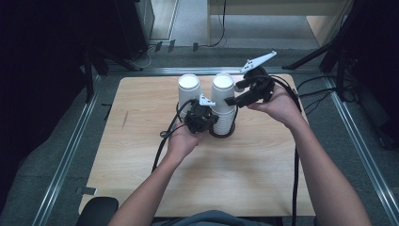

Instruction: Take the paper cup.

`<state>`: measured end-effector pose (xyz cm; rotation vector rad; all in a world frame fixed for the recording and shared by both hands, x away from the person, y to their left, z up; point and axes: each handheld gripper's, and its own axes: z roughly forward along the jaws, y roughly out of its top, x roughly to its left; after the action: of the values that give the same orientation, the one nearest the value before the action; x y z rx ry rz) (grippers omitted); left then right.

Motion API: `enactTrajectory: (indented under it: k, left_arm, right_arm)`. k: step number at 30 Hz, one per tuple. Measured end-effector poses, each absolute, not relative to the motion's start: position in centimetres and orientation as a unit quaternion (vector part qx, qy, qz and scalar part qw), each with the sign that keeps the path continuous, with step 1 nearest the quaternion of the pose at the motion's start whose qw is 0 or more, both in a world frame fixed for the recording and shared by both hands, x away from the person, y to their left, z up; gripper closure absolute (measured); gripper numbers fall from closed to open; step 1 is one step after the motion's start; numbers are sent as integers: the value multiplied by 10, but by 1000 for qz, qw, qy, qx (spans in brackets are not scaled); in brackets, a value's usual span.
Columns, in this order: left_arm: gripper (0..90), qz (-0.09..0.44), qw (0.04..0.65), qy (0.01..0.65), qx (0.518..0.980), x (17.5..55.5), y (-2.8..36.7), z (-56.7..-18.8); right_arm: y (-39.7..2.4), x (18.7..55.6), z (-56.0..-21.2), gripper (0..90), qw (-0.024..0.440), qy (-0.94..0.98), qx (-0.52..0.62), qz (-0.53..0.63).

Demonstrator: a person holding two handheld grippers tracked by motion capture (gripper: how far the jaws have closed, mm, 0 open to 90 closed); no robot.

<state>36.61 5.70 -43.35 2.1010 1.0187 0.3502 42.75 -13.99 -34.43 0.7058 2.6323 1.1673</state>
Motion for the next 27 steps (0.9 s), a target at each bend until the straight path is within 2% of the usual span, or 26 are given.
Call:
enactTrajectory:
  k: [19, 27]
  left_arm:
    - [896, 140, 383, 403, 819, 366, 55, -434]
    - [897, 145, 382, 404, 818, 365, 54, -434]
  right_arm:
    - [-104, 441, -340, 170, 101, 874, 273, 391]
    - [-99, 442, -339, 223, 116, 876, 281, 374]
